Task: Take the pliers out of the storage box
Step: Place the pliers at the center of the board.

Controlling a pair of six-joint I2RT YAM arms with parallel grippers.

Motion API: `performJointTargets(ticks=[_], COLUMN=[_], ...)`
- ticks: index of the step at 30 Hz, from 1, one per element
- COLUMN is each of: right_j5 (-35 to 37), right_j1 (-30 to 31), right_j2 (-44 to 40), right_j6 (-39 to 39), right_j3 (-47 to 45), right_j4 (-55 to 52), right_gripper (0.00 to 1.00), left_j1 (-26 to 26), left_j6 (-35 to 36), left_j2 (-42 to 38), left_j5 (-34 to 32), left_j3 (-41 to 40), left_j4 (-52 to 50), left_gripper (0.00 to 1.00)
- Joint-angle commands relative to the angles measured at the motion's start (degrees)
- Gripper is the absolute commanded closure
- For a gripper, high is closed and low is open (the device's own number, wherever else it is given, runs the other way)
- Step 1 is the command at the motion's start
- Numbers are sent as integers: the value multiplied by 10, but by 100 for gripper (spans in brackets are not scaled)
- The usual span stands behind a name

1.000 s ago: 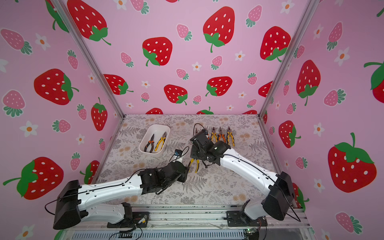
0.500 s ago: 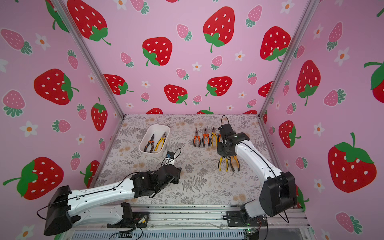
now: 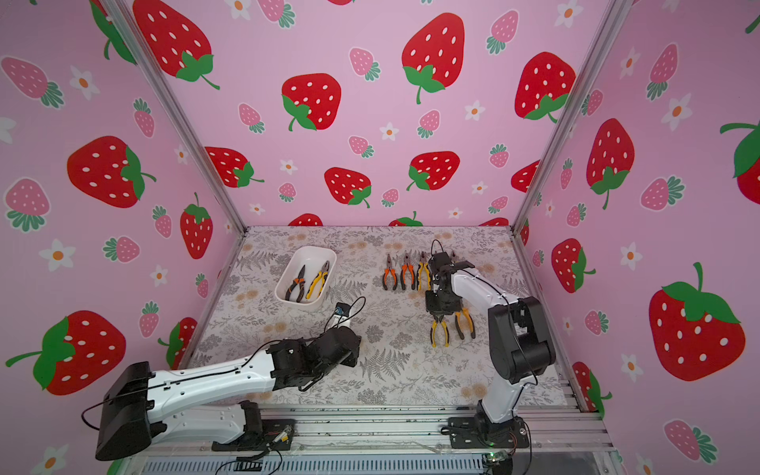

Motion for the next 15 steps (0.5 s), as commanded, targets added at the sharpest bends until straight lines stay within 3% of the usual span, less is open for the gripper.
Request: performJointTargets(ticks=[1, 15], right_j5=[15, 9], right_j1=[-13, -40], right_j2=[7, 65], right_j6=[-23, -34], right_j3=[27, 43], right_j4=[9, 35], right_gripper=[100, 100], left_j1=[1, 0], left_j6=[1, 6], left_j2=[2, 7], left_j5=[2, 4], left_j3=[13, 12], left_j4=[6, 8], left_gripper=[59, 60])
